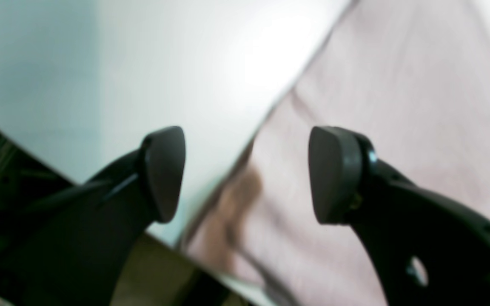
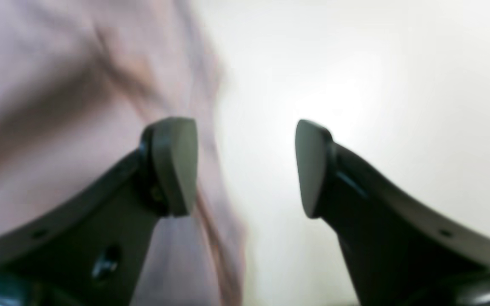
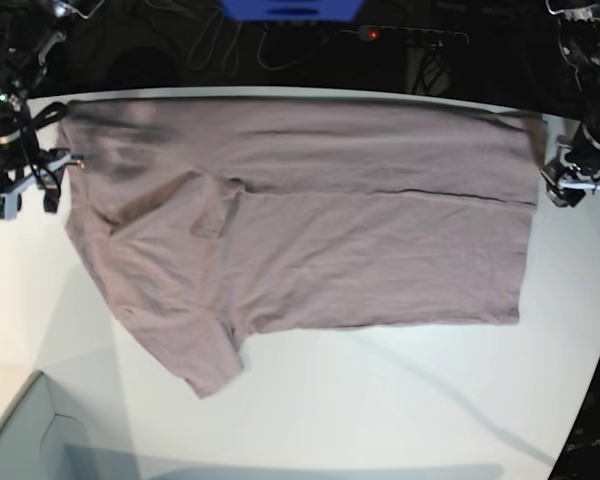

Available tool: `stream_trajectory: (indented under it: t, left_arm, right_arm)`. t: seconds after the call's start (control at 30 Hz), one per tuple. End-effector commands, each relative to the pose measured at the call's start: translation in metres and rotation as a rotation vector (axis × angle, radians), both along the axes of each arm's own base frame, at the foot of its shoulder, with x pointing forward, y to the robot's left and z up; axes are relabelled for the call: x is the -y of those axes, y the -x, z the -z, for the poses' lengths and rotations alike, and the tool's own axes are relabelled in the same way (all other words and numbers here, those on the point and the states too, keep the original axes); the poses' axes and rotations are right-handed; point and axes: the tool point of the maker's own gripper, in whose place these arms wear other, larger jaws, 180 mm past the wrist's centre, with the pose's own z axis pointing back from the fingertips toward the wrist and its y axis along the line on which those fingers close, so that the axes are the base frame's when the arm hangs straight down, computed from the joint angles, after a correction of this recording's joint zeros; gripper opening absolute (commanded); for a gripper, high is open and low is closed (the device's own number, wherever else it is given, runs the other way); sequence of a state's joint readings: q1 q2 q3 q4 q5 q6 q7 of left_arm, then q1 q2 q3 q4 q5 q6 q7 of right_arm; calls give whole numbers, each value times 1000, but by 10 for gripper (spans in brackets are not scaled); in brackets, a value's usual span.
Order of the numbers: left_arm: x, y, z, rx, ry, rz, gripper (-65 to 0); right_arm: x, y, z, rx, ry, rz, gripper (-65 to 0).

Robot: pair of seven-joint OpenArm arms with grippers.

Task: Layout the t-shirt on the table in an organized manner, then fold the t-shirt properly
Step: 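Release the edge and move both grippers to the shirt's hem corners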

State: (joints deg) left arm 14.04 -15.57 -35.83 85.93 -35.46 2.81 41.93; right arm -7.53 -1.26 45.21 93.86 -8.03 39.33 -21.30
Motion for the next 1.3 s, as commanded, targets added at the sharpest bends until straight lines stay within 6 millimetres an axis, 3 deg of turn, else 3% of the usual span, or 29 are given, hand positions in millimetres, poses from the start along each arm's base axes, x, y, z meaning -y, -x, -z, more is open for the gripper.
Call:
stream_trajectory:
  t: [0.0, 0.13, 0.23, 0.37, 0.6, 0.7, 0.83, 1.0, 1.27]
  left_arm:
    - [-6, -13, -16, 46, -25, 7, -212]
    - [-10, -40, -34, 113, -36, 2, -212]
    - [-9, -66, -53, 181, -34, 3, -212]
    - [-8, -98, -63, 237, 7, -17, -212]
    - [-13, -141, -52, 238, 123, -77, -212]
    - [-19, -149, -45, 215, 147, -92, -212]
    - [-8, -167, -38, 183, 110, -31, -212]
    - [1, -183, -33, 208, -38, 46, -212]
    - [8, -193, 0, 147, -172, 129, -212]
  right_arm:
    - [3, -11, -18, 61, 20, -14, -285]
    - [-4, -35, -19, 67, 30, -55, -279]
    - [-25, -70, -4, 21, 30, -164, -266]
    - [-46, -119, 14, -31, -2, -252, -266]
    - [-41, -184, 17, -85, -71, -273, -266]
    - [-38, -193, 25, -112, -125, -275, -265]
    - [-40, -198, 41, -69, -211, -265, -265]
    - [-26, -188, 65, -36, -225, -154, -265]
    - [-29, -178, 83, -48, -247, -117, -273]
